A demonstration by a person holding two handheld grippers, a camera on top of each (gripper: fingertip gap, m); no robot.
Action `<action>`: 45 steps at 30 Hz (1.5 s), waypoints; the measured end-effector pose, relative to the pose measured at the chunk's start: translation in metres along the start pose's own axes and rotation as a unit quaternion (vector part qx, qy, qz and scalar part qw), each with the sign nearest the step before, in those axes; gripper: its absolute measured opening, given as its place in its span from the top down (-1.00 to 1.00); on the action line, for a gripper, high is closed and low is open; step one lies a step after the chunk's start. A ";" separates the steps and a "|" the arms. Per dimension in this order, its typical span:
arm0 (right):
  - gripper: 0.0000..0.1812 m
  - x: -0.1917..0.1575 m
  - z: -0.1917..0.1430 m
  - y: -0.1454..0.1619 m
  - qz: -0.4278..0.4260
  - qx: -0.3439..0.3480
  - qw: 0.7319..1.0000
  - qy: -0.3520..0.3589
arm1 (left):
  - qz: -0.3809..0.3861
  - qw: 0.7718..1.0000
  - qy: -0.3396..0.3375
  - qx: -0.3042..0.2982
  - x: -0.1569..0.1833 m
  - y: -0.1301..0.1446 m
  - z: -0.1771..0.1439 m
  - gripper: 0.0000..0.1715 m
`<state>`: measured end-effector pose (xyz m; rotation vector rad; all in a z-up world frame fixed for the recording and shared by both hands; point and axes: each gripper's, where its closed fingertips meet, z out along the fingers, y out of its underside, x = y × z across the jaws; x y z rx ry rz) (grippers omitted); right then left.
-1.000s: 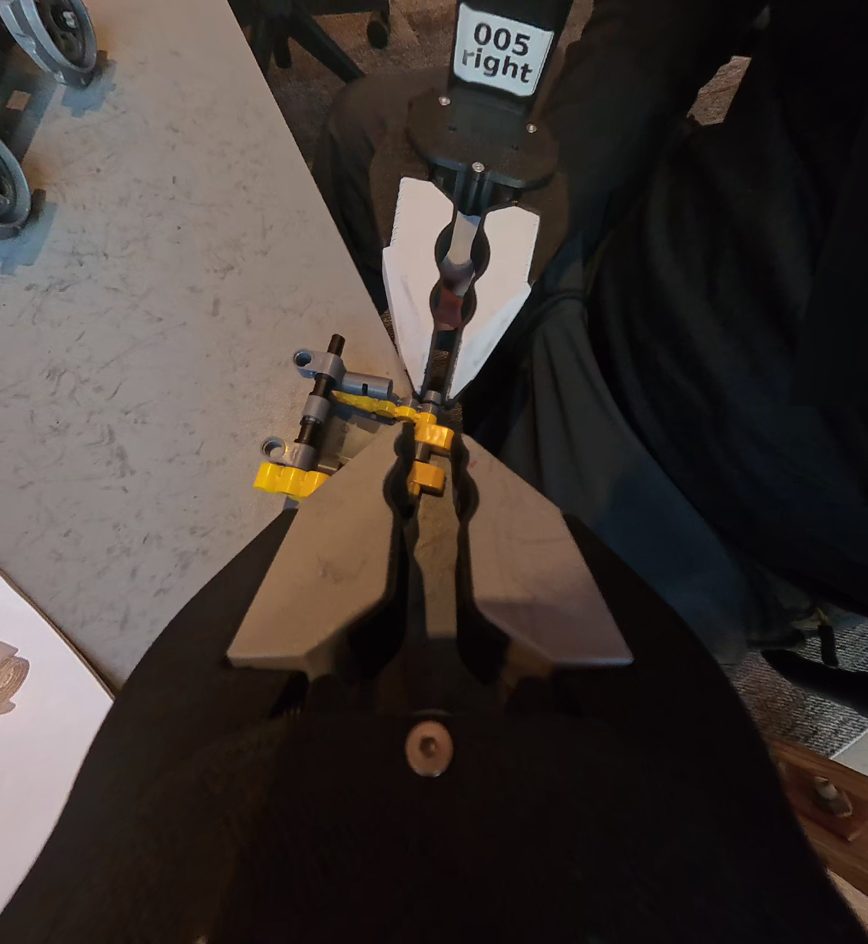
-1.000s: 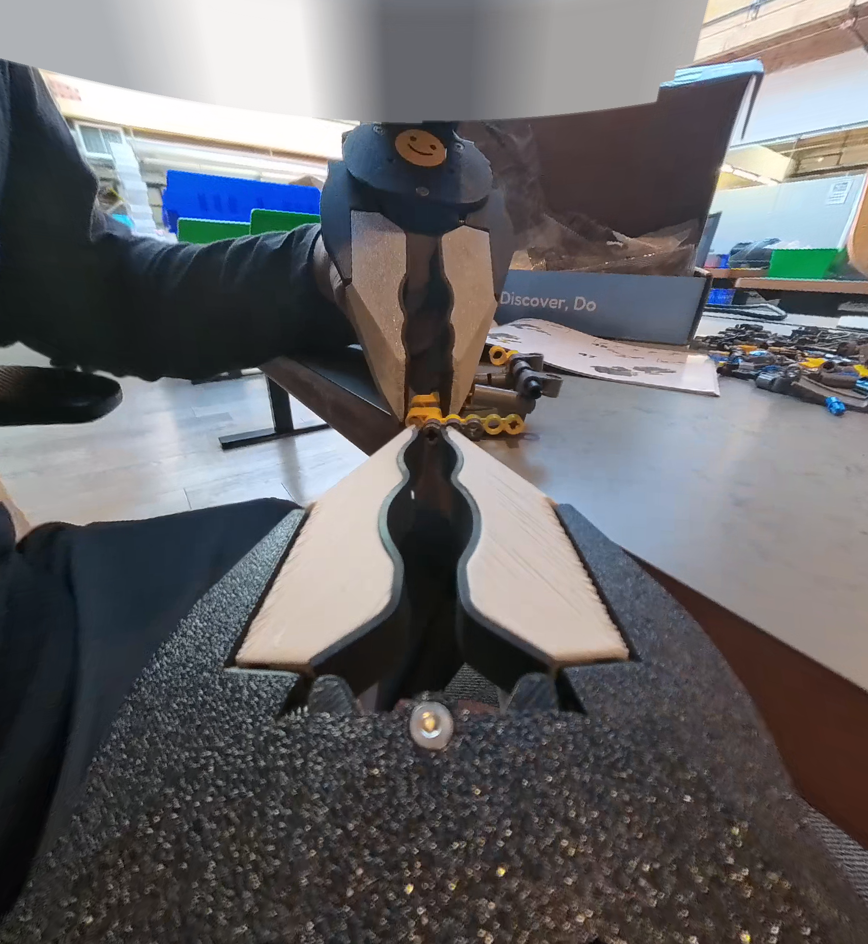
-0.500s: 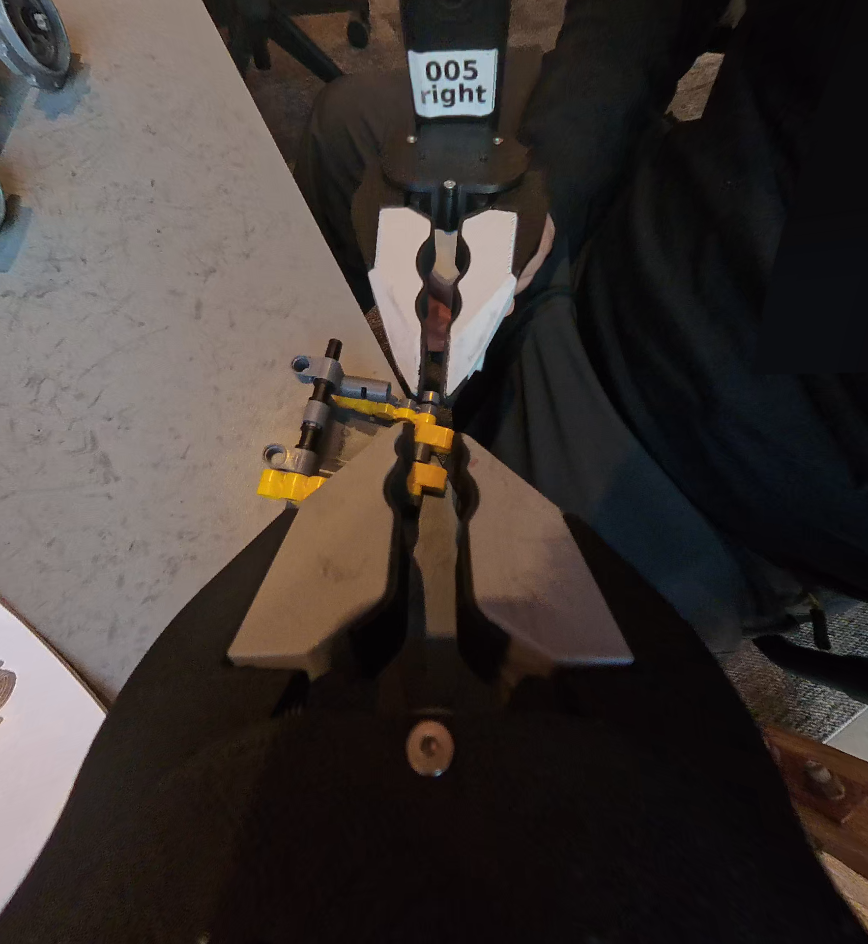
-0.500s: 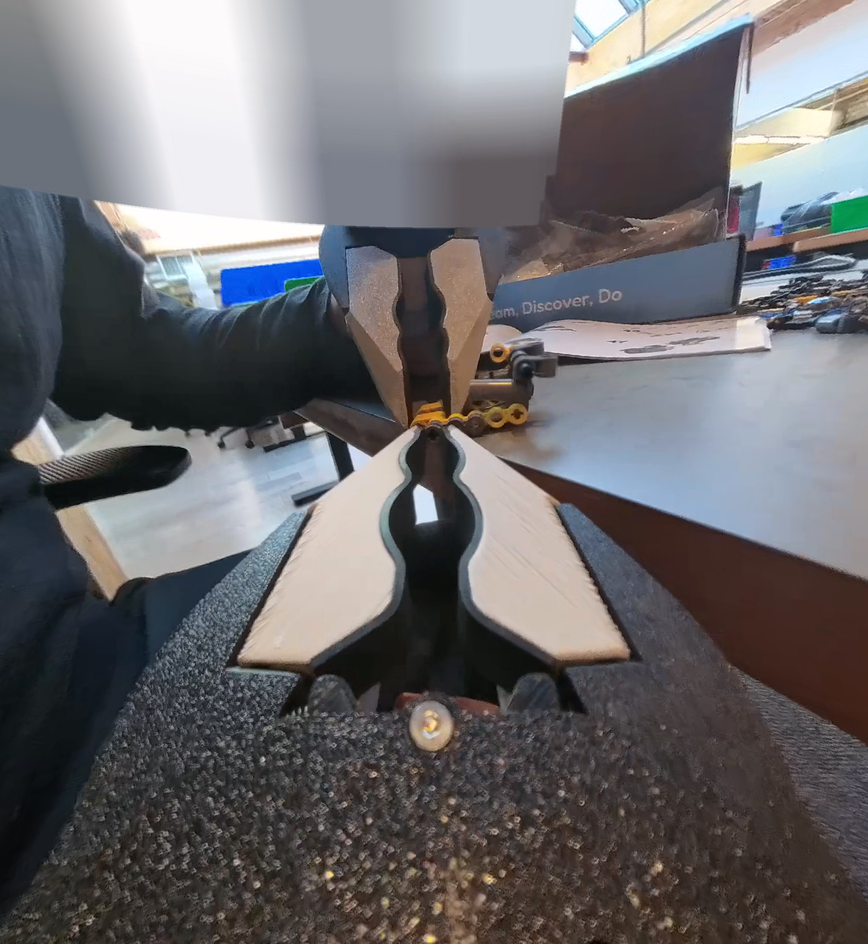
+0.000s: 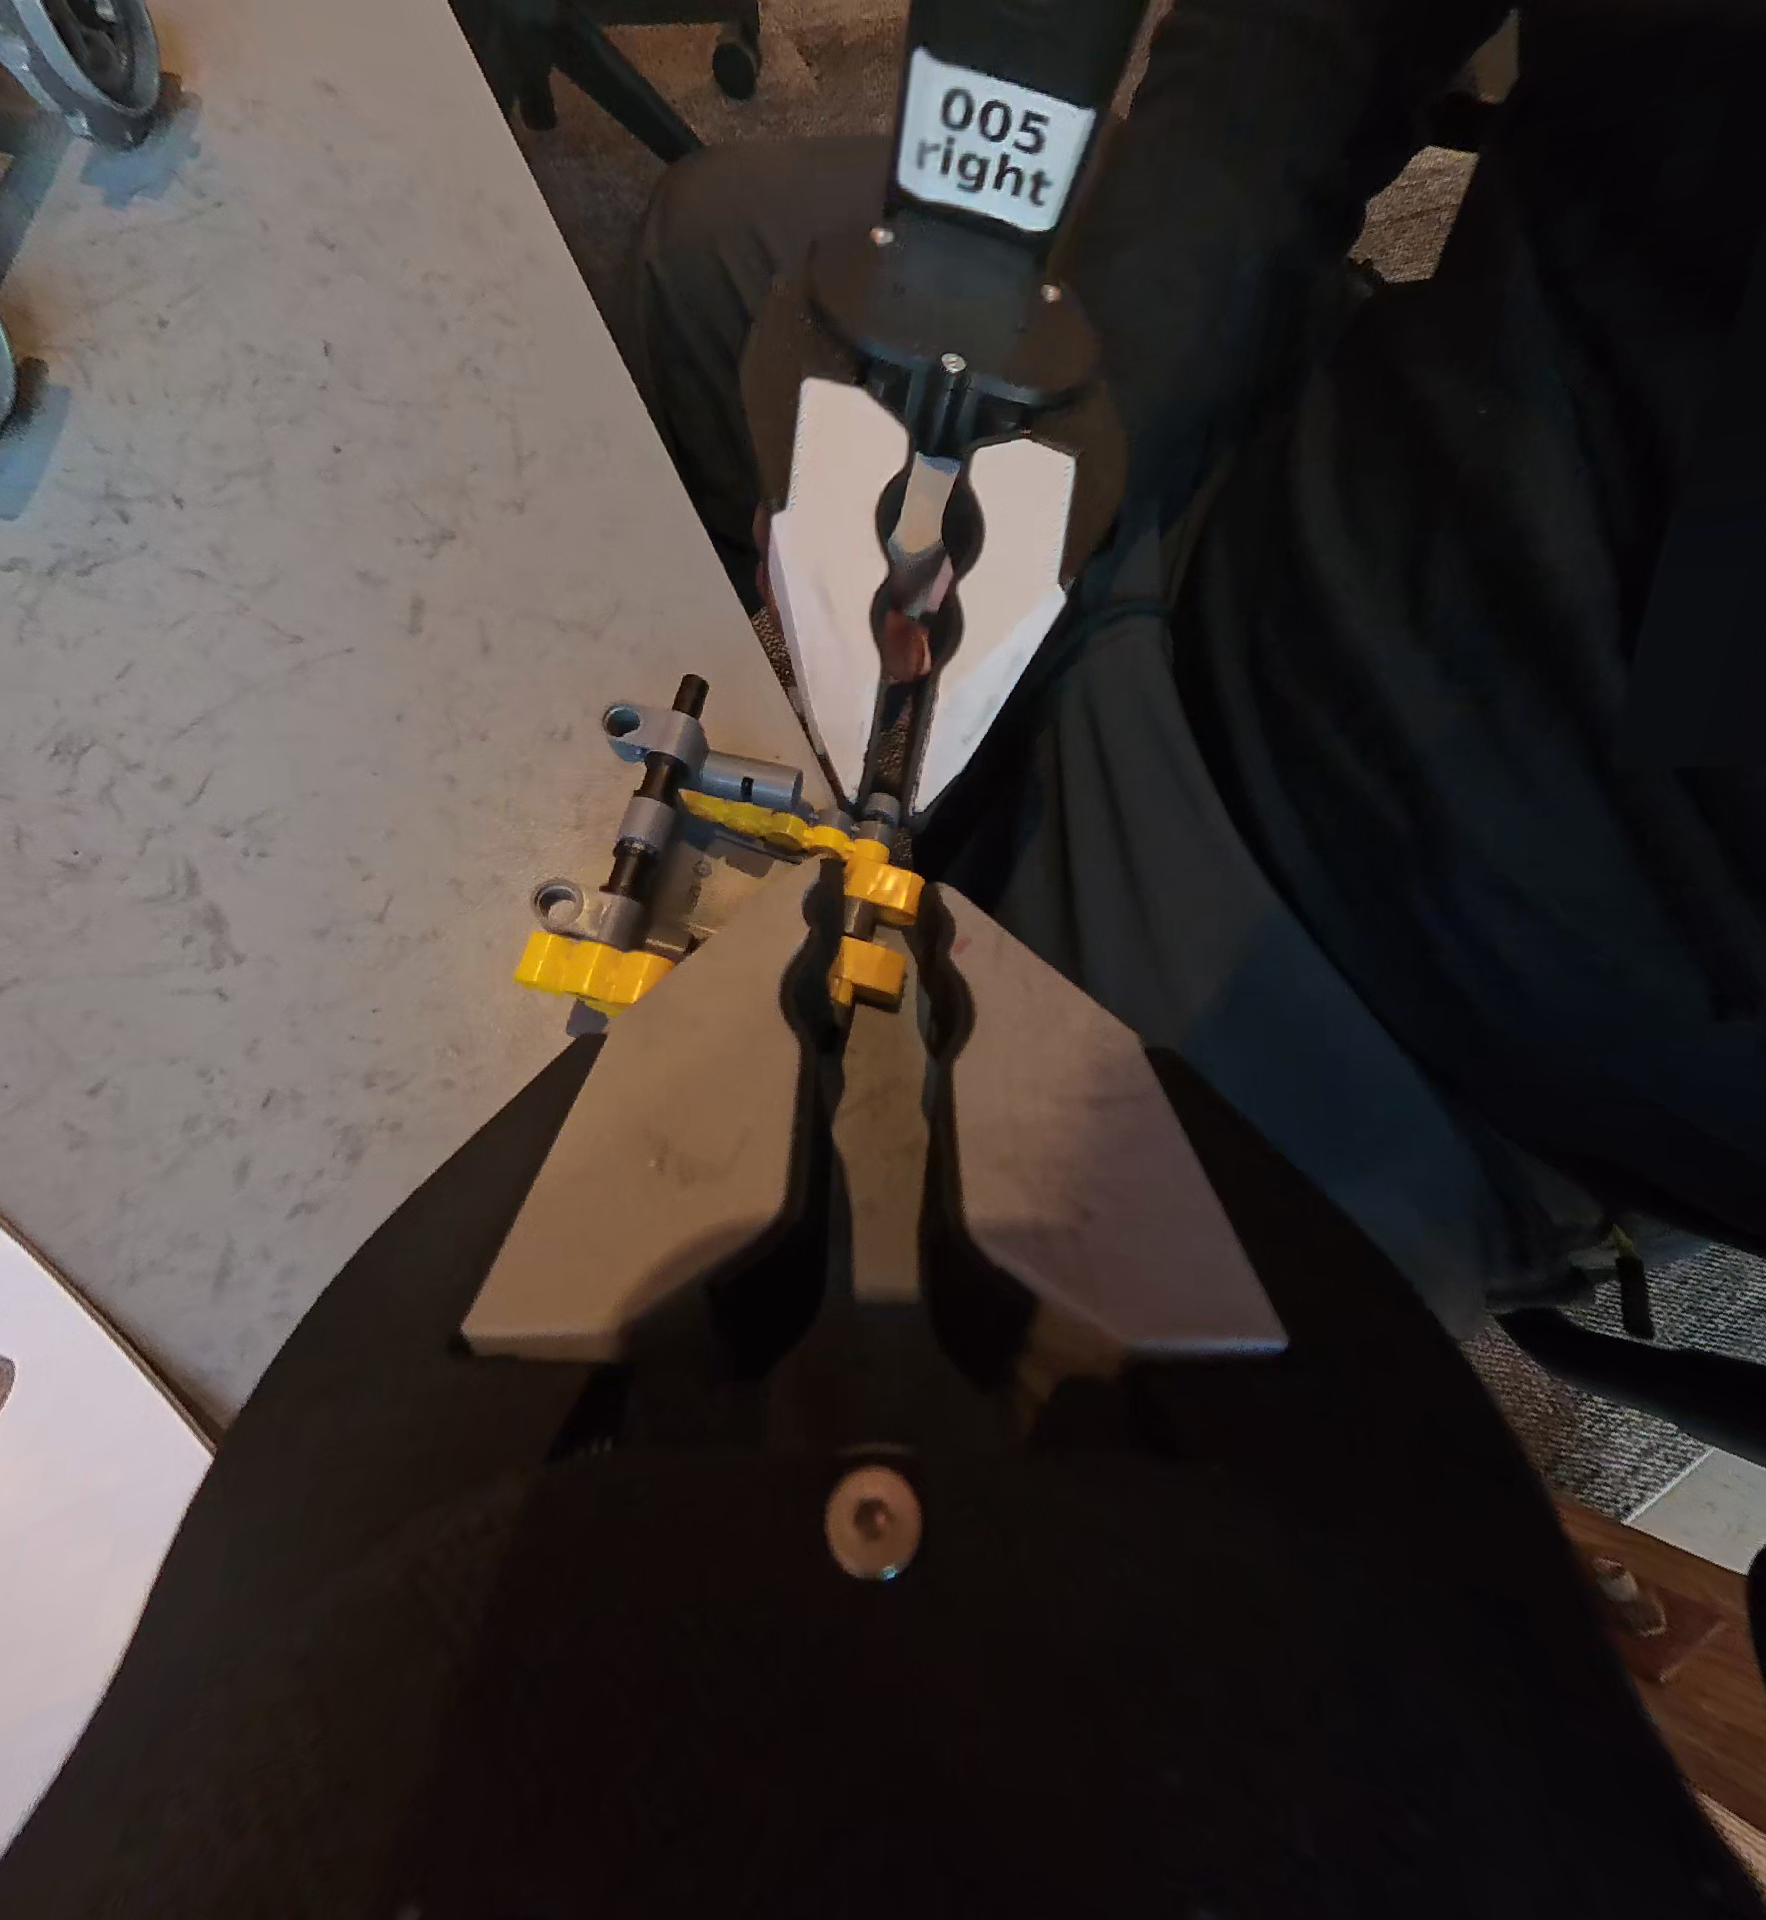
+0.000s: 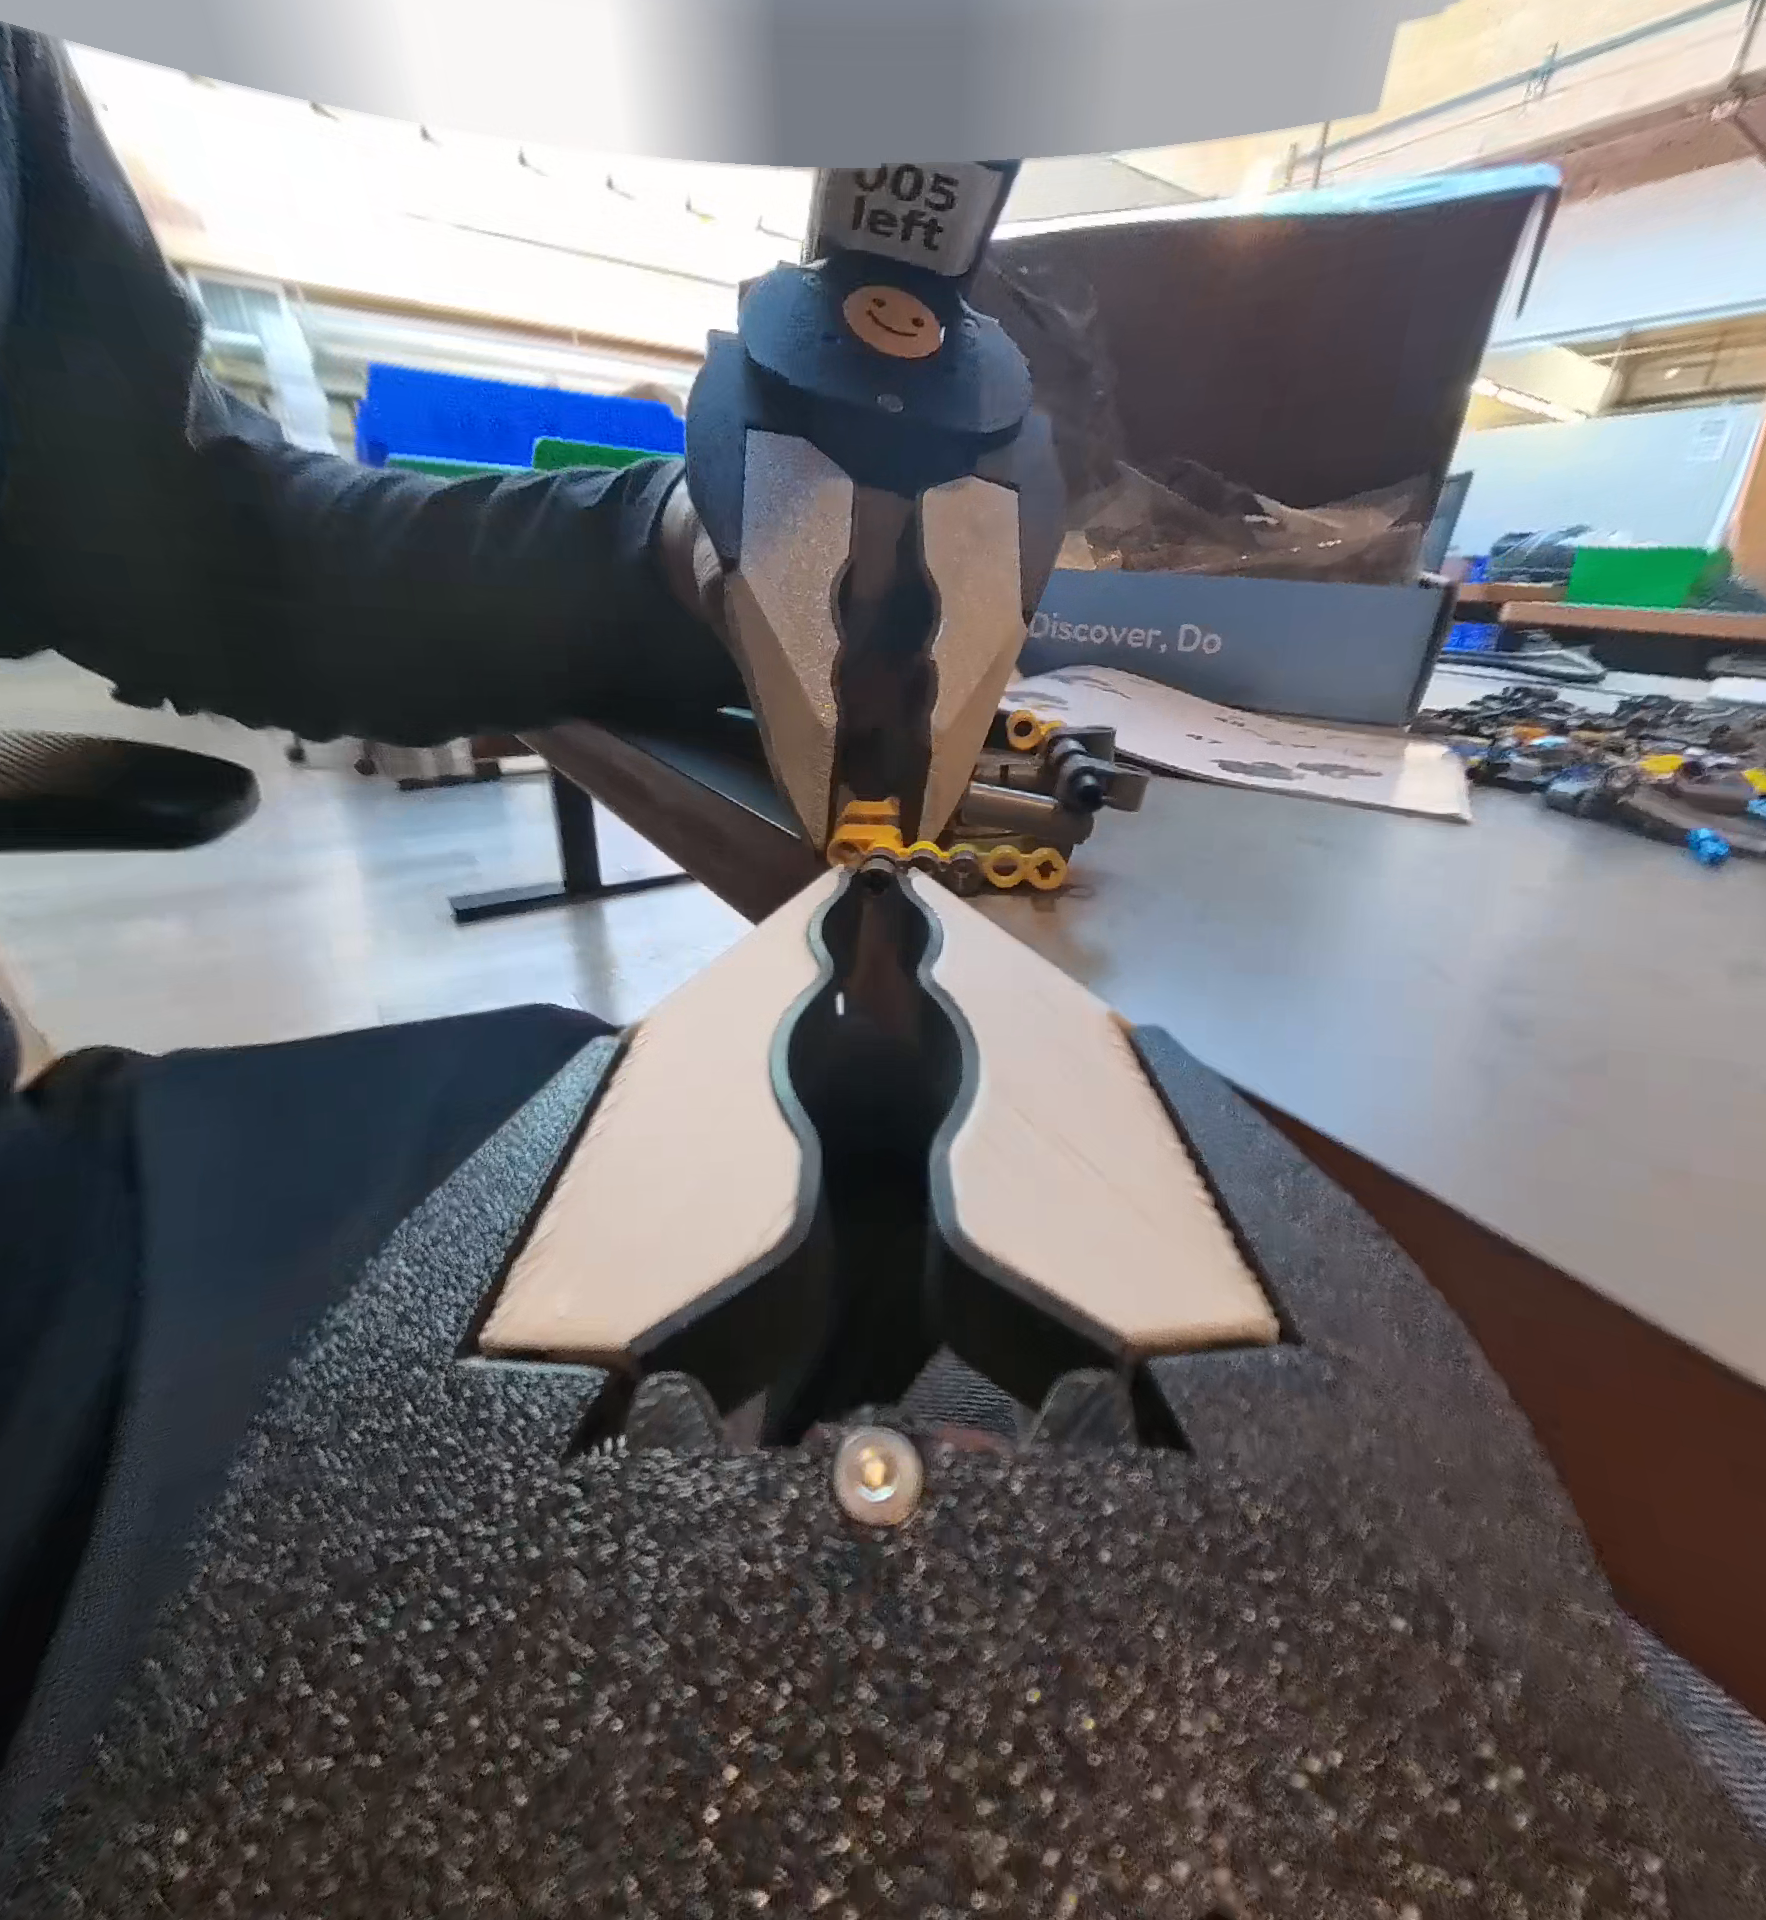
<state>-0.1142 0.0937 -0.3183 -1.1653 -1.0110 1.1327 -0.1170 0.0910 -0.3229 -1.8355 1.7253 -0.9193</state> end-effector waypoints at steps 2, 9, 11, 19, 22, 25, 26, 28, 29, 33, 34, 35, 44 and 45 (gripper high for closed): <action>0.94 0.001 0.001 -0.001 -0.005 -0.004 1.000 0.004 | -0.004 1.000 0.000 0.000 -0.001 0.000 0.000 0.87; 0.93 -0.001 0.001 0.001 0.020 0.009 1.000 -0.003 | 0.001 1.000 -0.001 -0.002 0.000 0.001 0.000 0.87; 0.94 -0.002 0.001 0.000 0.032 0.017 0.999 -0.001 | 0.002 1.000 -0.002 -0.003 0.000 0.001 0.000 0.87; 0.94 -0.001 0.002 0.000 0.024 0.010 1.000 0.010 | 0.003 1.000 -0.001 -0.003 0.001 0.001 0.000 0.87; 0.94 0.000 0.001 -0.001 0.021 -0.002 1.000 0.016 | -0.001 1.000 0.001 0.001 0.000 0.000 0.000 0.87; 0.90 0.005 -0.002 -0.006 0.022 -0.017 0.999 0.022 | -0.020 1.000 -0.010 0.012 -0.006 -0.003 -0.001 0.86; 0.86 0.006 -0.004 -0.009 0.023 -0.017 0.999 0.019 | -0.033 0.999 -0.023 0.020 -0.011 -0.005 -0.003 0.87; 0.78 0.008 -0.008 -0.015 0.022 -0.028 0.999 0.019 | -0.064 0.996 -0.045 0.041 -0.021 -0.008 -0.009 0.86; 0.73 0.009 -0.009 -0.018 0.015 -0.038 0.999 0.019 | -0.081 0.994 -0.051 0.049 -0.023 -0.008 -0.011 0.86; 0.65 0.007 -0.010 -0.028 -0.015 -0.078 0.997 0.006 | -0.135 0.987 -0.065 0.054 -0.018 -0.004 -0.012 0.78; 0.61 0.006 -0.009 -0.032 -0.016 -0.084 0.996 0.001 | -0.136 0.985 -0.089 0.055 -0.020 -0.002 -0.015 0.71; 0.60 0.004 -0.009 -0.036 -0.015 -0.086 0.996 -0.004 | -0.131 0.983 -0.114 0.062 -0.022 -0.002 -0.019 0.72; 0.51 0.008 -0.027 -0.041 -0.063 -0.208 0.976 0.004 | -0.127 0.958 -0.226 0.125 0.020 -0.003 -0.051 0.51; 0.51 0.007 -0.027 -0.039 -0.082 -0.228 0.970 0.006 | -0.128 0.953 -0.244 0.122 0.027 0.001 -0.053 0.49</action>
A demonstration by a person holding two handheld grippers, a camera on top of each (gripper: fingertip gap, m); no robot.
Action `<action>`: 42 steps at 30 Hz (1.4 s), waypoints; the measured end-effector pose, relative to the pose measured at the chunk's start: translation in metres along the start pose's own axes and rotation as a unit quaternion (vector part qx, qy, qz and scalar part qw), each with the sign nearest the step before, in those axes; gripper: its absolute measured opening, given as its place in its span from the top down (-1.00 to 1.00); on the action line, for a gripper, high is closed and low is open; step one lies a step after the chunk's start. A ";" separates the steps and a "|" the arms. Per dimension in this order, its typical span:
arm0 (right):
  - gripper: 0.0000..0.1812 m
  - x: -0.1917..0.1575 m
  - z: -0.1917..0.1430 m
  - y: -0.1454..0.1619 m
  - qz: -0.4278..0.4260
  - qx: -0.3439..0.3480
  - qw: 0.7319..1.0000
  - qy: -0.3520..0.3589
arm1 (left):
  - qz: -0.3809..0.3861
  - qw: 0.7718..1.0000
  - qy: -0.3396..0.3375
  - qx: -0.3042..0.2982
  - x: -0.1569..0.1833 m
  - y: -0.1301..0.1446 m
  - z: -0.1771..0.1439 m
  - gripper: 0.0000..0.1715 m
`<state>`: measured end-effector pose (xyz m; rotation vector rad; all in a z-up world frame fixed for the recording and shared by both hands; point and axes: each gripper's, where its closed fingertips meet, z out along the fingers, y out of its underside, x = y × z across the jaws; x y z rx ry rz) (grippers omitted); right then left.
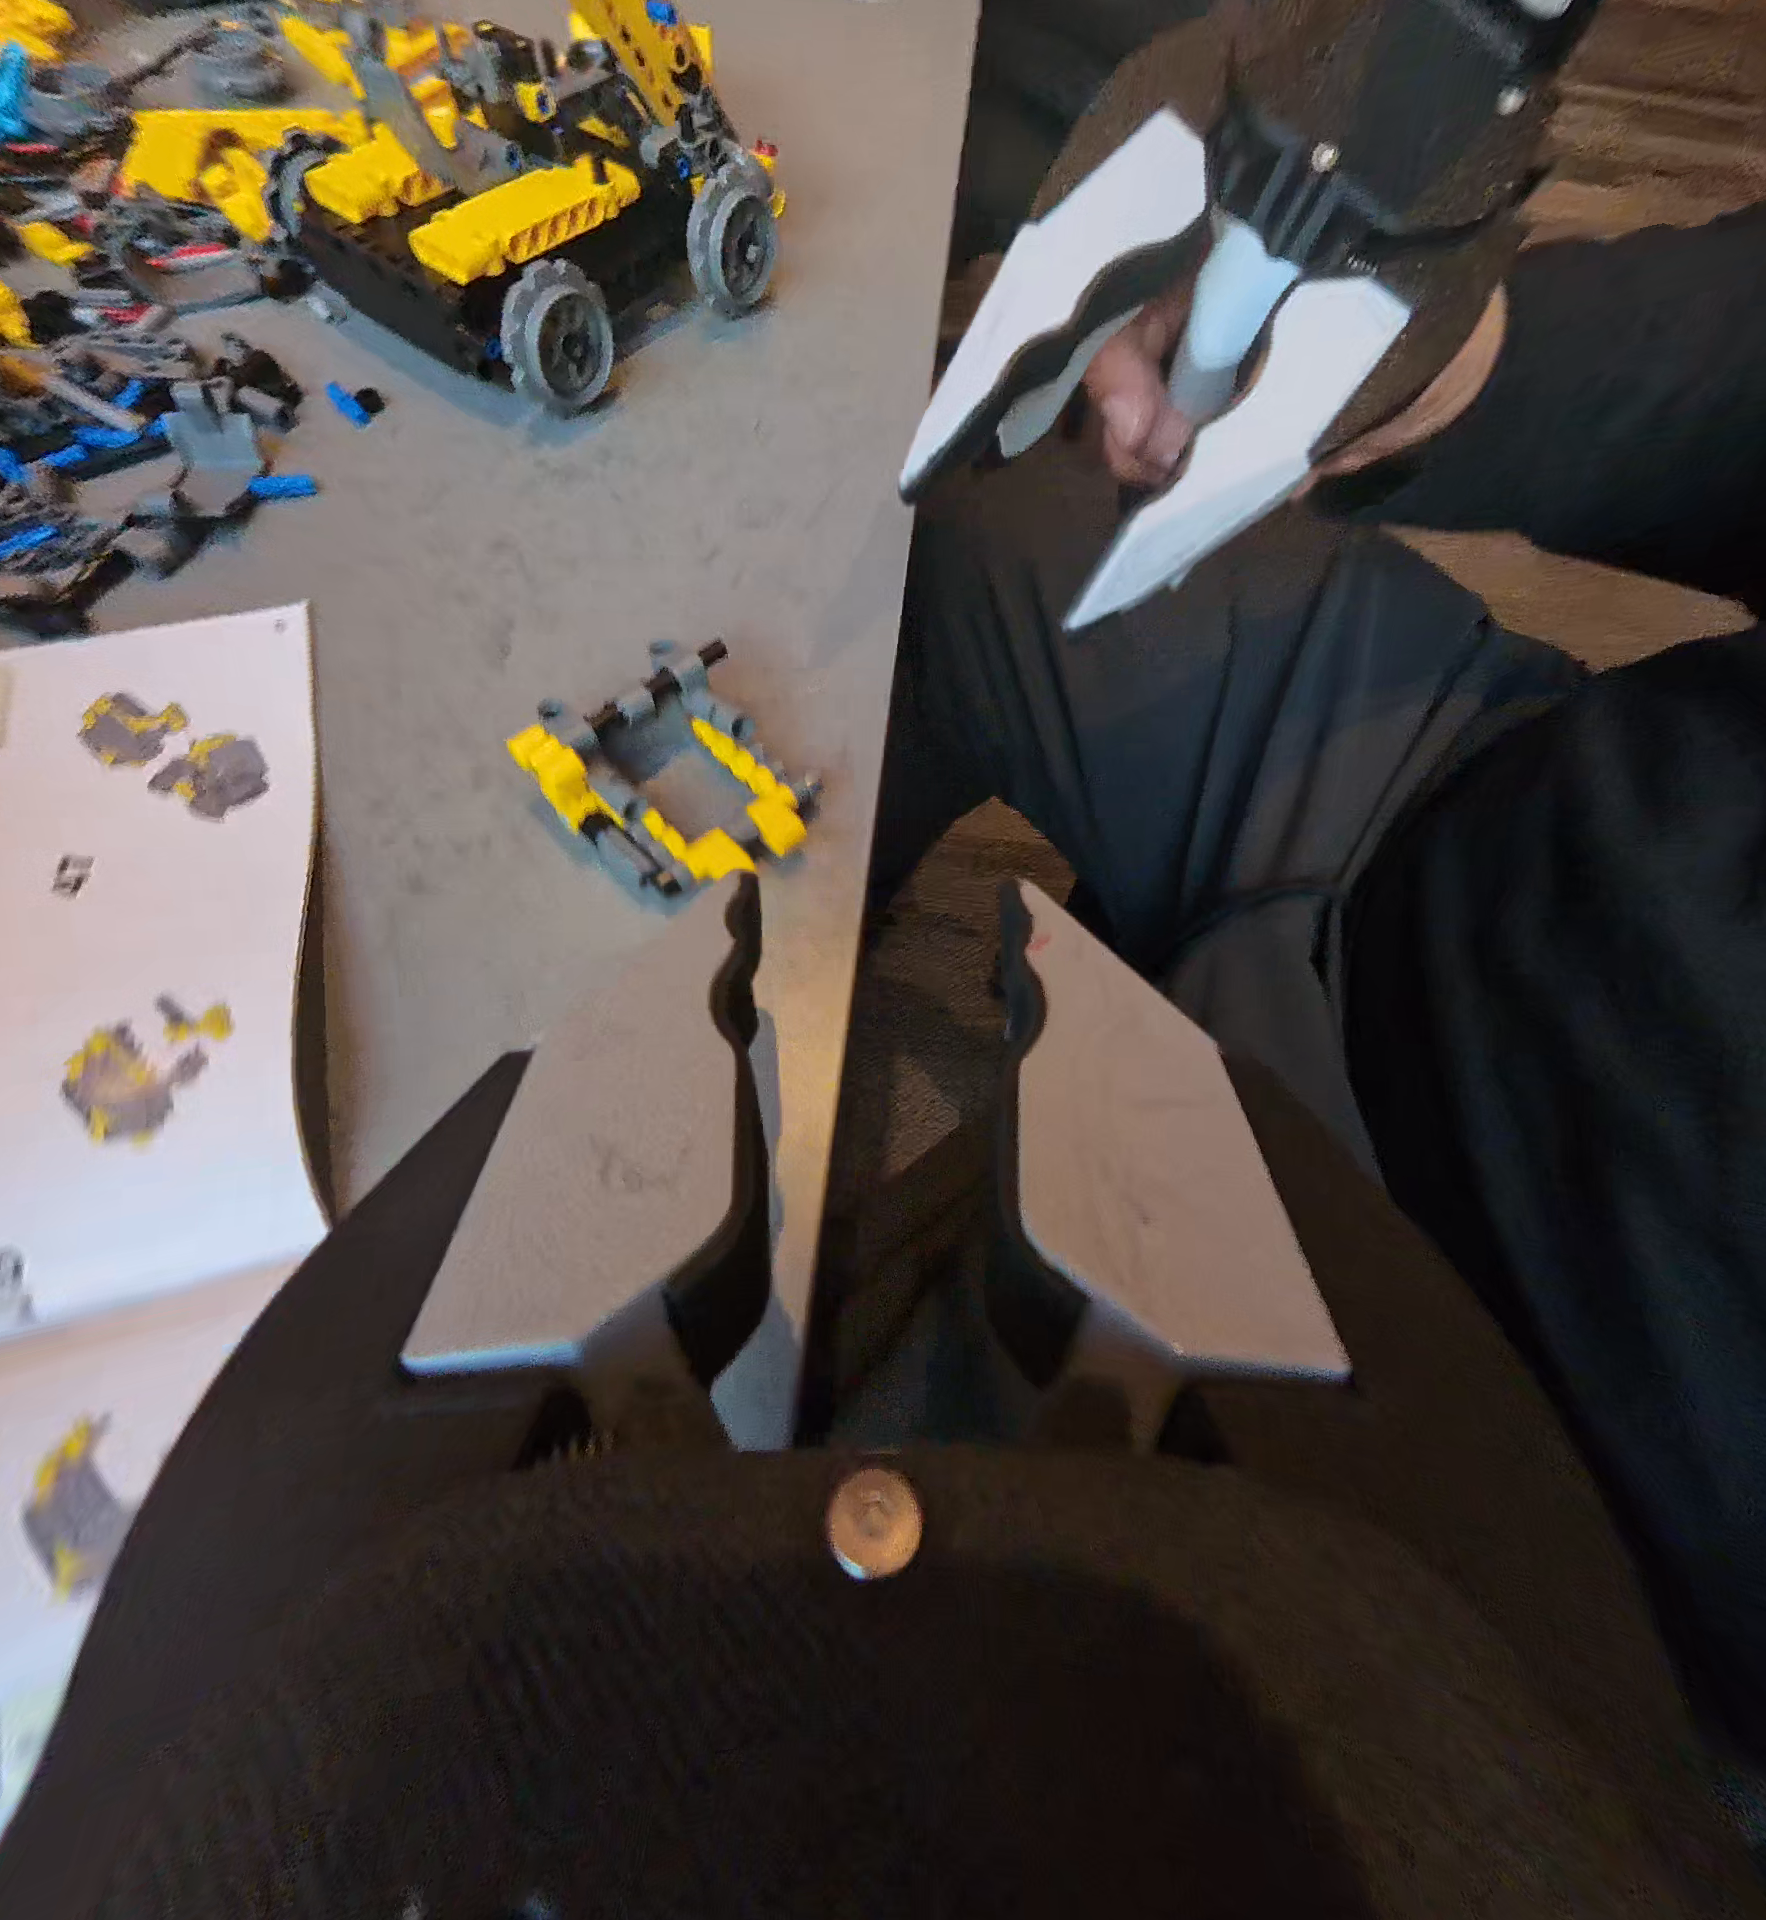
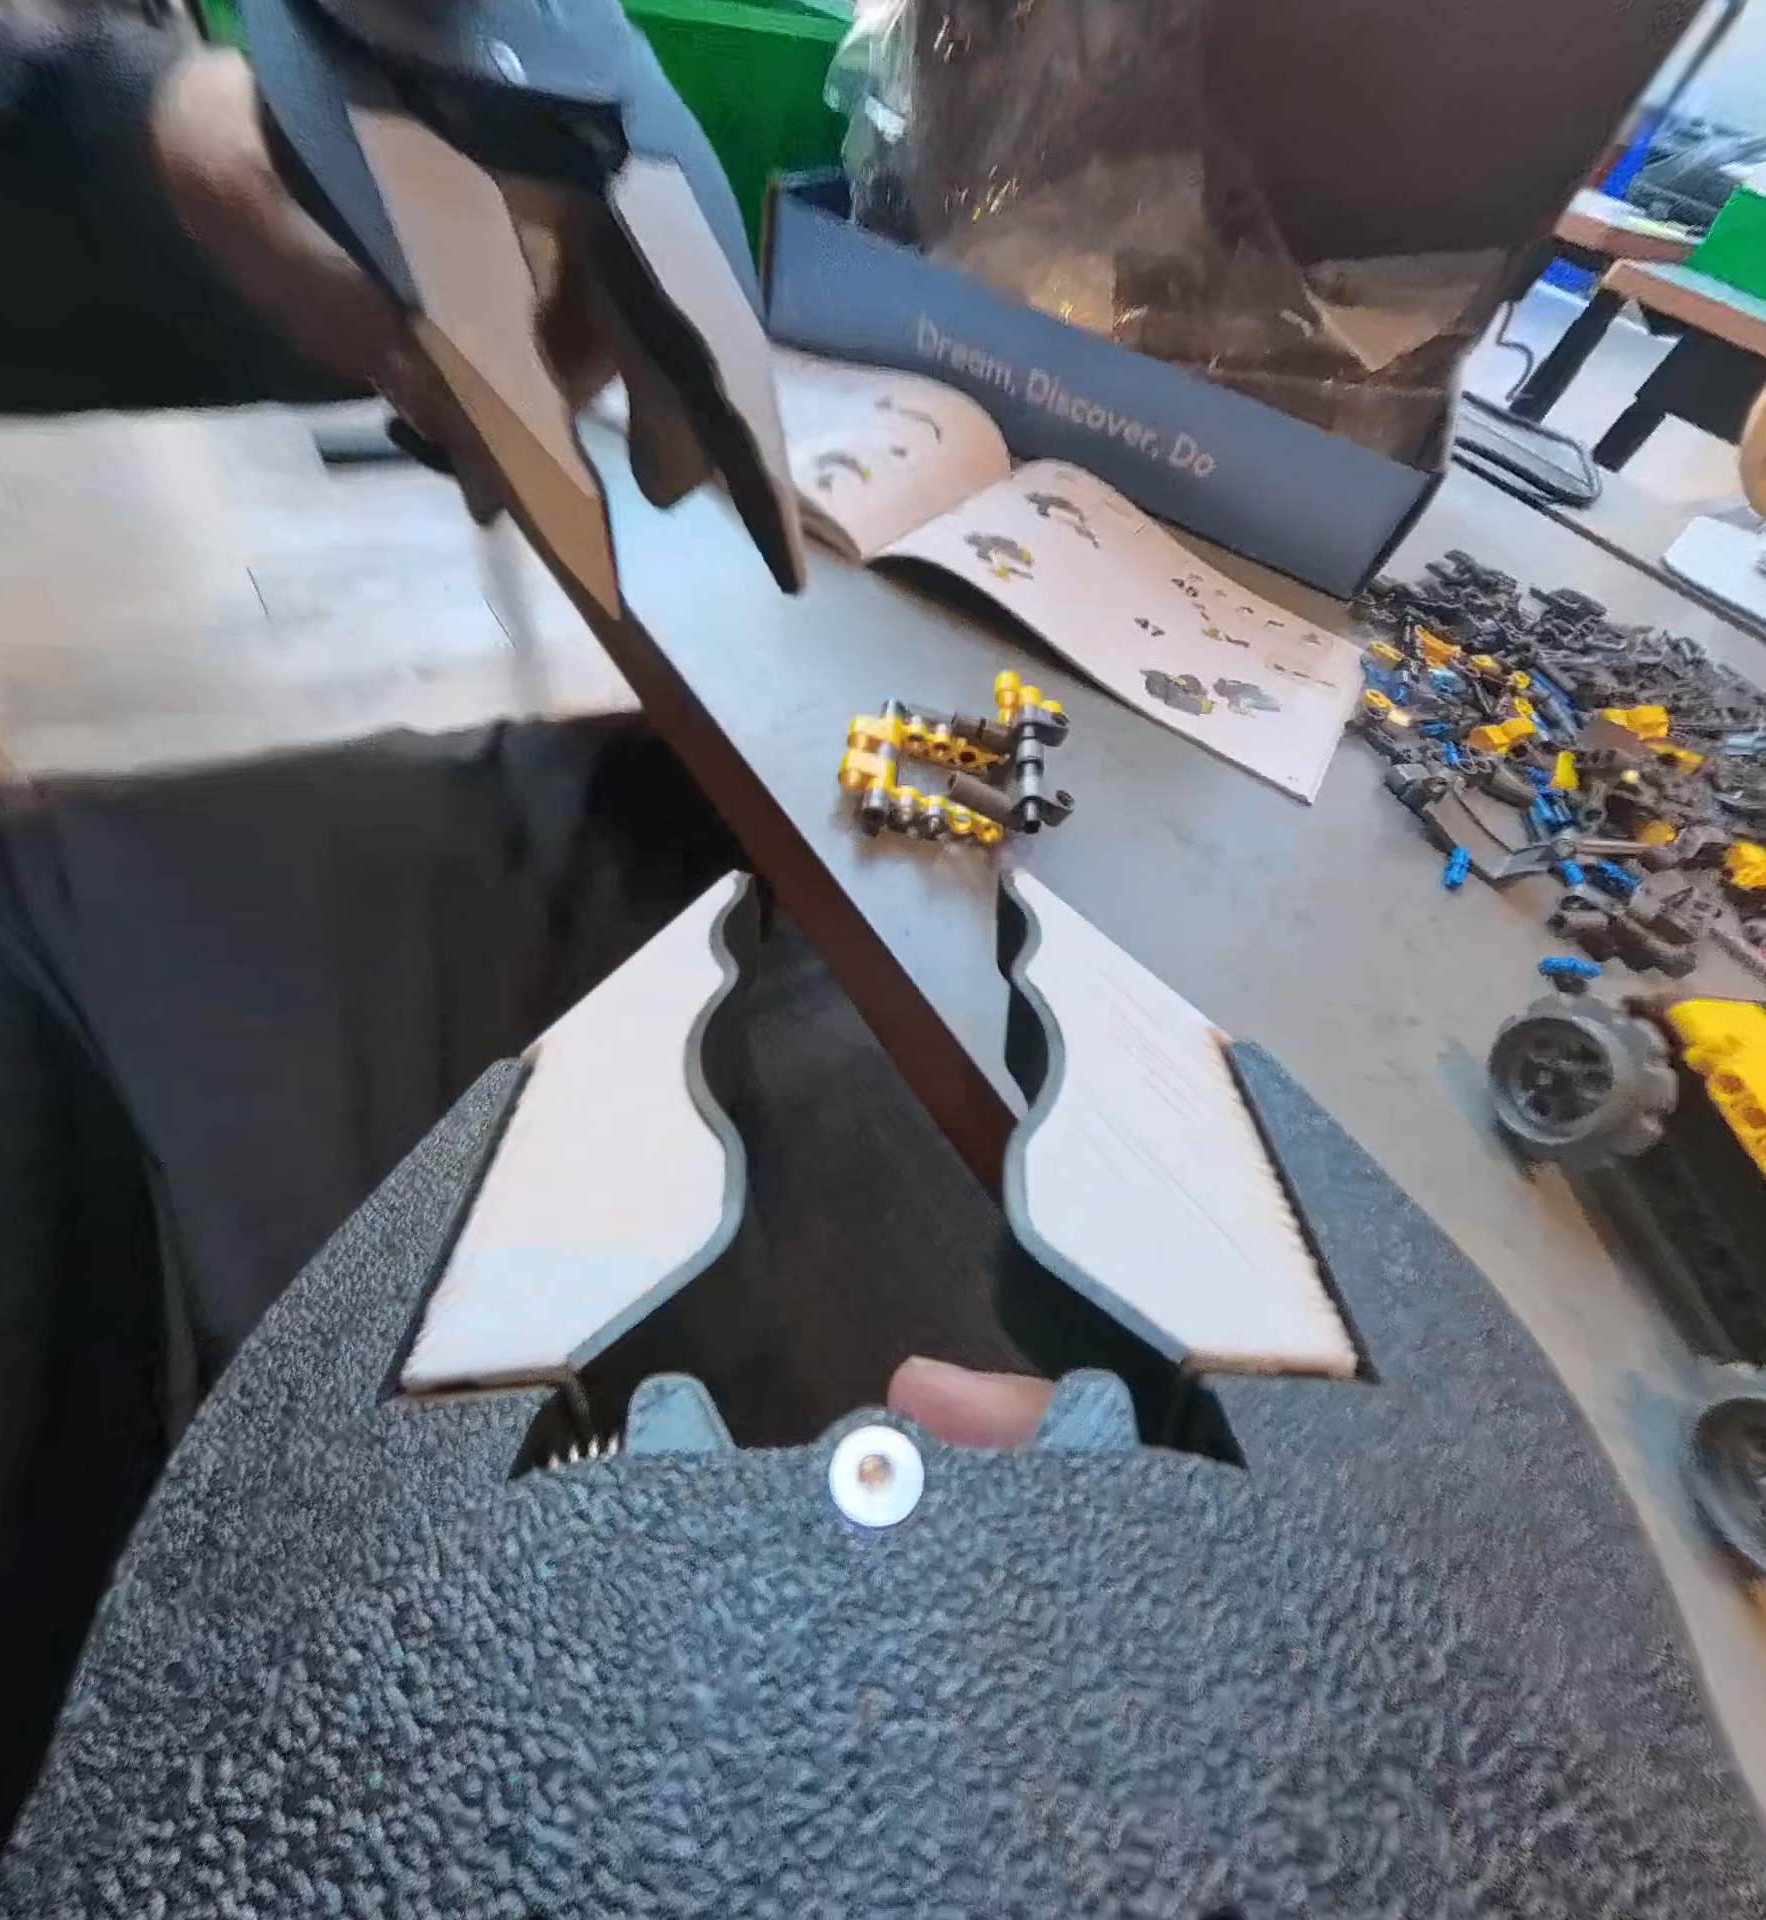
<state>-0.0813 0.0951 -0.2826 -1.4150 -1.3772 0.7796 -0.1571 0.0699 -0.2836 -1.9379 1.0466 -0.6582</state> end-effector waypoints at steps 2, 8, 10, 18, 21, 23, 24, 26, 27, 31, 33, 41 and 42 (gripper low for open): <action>0.52 -0.006 0.008 -0.001 -0.047 -0.035 0.998 -0.002 | 0.003 0.999 -0.038 0.007 0.006 0.008 -0.009 0.49; 0.60 -0.007 0.044 -0.019 -0.146 -0.047 0.987 -0.052 | -0.019 0.994 -0.099 0.029 0.007 0.014 -0.012 0.47; 0.59 0.004 0.050 -0.021 -0.144 -0.046 0.986 -0.077 | -0.025 0.995 -0.094 0.031 0.005 0.013 -0.008 0.47; 0.37 0.032 0.065 -0.014 -0.158 -0.081 0.970 -0.169 | -0.012 0.993 -0.117 -0.020 -0.023 0.016 -0.003 0.51; 0.37 0.032 0.073 -0.003 -0.156 -0.100 0.963 -0.197 | -0.033 0.990 -0.135 -0.006 -0.032 0.015 -0.008 0.51; 0.36 0.026 0.077 0.005 -0.154 -0.114 0.958 -0.214 | -0.038 0.989 -0.141 -0.004 -0.034 0.016 -0.007 0.48; 0.38 0.024 0.079 0.008 -0.156 -0.116 0.957 -0.217 | -0.035 0.988 -0.151 -0.008 -0.036 0.018 -0.006 0.48; 0.56 0.021 0.080 0.013 -0.165 -0.132 0.951 -0.226 | -0.024 0.984 -0.172 -0.022 -0.040 0.026 -0.006 0.49; 0.65 0.019 0.080 0.014 -0.169 -0.135 0.949 -0.231 | -0.021 0.983 -0.179 -0.029 -0.041 0.029 -0.006 0.49; 0.79 0.011 0.082 0.014 -0.166 -0.141 0.946 -0.240 | -0.006 0.979 -0.197 -0.044 -0.043 0.035 -0.004 0.51; 0.79 0.010 0.083 0.014 -0.167 -0.140 0.947 -0.235 | 0.015 0.977 -0.205 -0.055 -0.044 0.036 0.001 0.52; 0.60 0.014 0.081 0.010 -0.180 -0.128 0.958 -0.184 | 0.003 0.976 -0.209 -0.057 -0.043 0.037 0.001 0.57; 0.58 0.014 0.080 0.009 -0.184 -0.125 0.958 -0.180 | 0.001 0.976 -0.211 -0.058 -0.043 0.038 -0.001 0.56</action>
